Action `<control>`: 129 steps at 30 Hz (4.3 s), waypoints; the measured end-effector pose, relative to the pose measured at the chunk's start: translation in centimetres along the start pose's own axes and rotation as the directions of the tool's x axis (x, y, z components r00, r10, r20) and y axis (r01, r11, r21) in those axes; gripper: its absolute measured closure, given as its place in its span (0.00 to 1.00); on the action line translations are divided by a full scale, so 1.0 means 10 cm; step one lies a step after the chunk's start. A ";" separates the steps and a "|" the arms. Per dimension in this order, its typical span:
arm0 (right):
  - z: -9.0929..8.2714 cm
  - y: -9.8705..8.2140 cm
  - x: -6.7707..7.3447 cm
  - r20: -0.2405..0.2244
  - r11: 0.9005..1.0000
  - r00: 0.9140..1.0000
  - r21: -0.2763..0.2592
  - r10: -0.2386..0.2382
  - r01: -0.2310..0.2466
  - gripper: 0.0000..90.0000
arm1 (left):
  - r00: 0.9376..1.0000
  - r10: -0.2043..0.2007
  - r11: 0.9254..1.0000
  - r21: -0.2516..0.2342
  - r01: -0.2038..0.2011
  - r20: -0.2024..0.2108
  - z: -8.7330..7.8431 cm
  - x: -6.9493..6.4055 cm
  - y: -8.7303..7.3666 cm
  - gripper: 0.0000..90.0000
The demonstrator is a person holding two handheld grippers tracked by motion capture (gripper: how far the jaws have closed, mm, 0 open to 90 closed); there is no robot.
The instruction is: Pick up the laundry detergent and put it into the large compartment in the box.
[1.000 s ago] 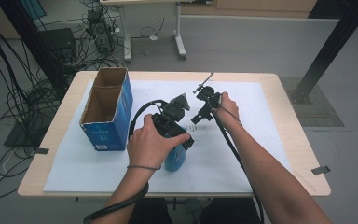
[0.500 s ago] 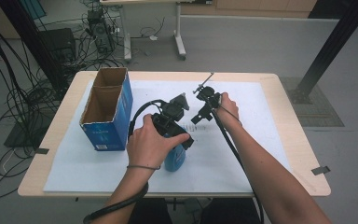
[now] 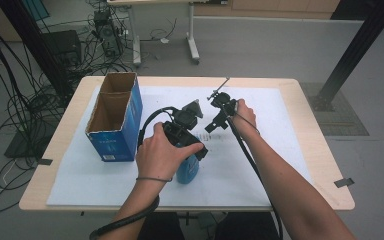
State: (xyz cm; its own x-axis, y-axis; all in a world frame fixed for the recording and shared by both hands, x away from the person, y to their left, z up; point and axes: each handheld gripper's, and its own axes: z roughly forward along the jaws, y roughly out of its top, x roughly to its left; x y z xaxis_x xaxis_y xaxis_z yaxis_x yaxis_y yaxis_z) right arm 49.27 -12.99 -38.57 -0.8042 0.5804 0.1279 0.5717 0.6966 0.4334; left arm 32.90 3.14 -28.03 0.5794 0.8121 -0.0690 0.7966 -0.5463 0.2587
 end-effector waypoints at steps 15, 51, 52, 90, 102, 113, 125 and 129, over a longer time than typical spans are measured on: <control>0.01 0.00 0.00 -0.005 1.000 1.000 0.000 0.001 -0.001 0.04 | 1.000 -0.001 1.000 0.009 0.001 0.006 0.02 0.02 0.02 0.18; 0.00 0.00 0.01 0.004 1.000 1.000 0.003 -0.008 0.008 0.04 | 1.000 -0.003 1.000 0.016 0.004 -0.020 0.01 0.01 0.03 0.41; 0.00 0.00 0.01 0.003 1.000 1.000 0.002 -0.006 0.006 0.04 | 1.000 -0.005 1.000 0.016 0.005 -0.019 0.01 0.01 0.03 0.41; -0.02 -0.01 0.00 0.009 1.000 1.000 0.004 -0.008 0.008 0.04 | 1.000 -0.007 1.000 0.020 0.008 -0.025 0.01 0.00 0.03 0.41; -0.02 0.00 0.00 0.010 1.000 1.000 0.002 -0.011 0.011 0.05 | 1.000 -0.002 1.000 0.020 0.003 -0.024 0.01 0.00 0.03 0.41; -0.01 0.00 0.01 0.007 1.000 1.000 0.004 -0.009 0.009 0.05 | 1.000 -0.001 1.000 0.020 0.002 -0.023 0.01 0.01 0.02 0.41; -0.01 0.00 0.01 0.005 1.000 1.000 0.003 -0.007 0.007 0.05 | 1.000 -0.001 1.000 0.020 0.002 -0.025 0.01 0.01 0.03 0.41; -0.01 0.00 0.00 0.006 1.000 1.000 0.005 -0.010 0.010 0.05 | 1.000 0.000 1.000 0.021 0.001 -0.025 0.01 0.00 0.03 0.41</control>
State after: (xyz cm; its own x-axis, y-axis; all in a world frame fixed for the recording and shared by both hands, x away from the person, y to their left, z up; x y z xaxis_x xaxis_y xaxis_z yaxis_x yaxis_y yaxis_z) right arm 49.25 -12.99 -38.51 -0.8088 0.5761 0.1182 0.5646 0.7043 0.4304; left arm 33.17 3.00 -28.10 0.5746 0.8172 -0.0446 0.8006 -0.5499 0.2380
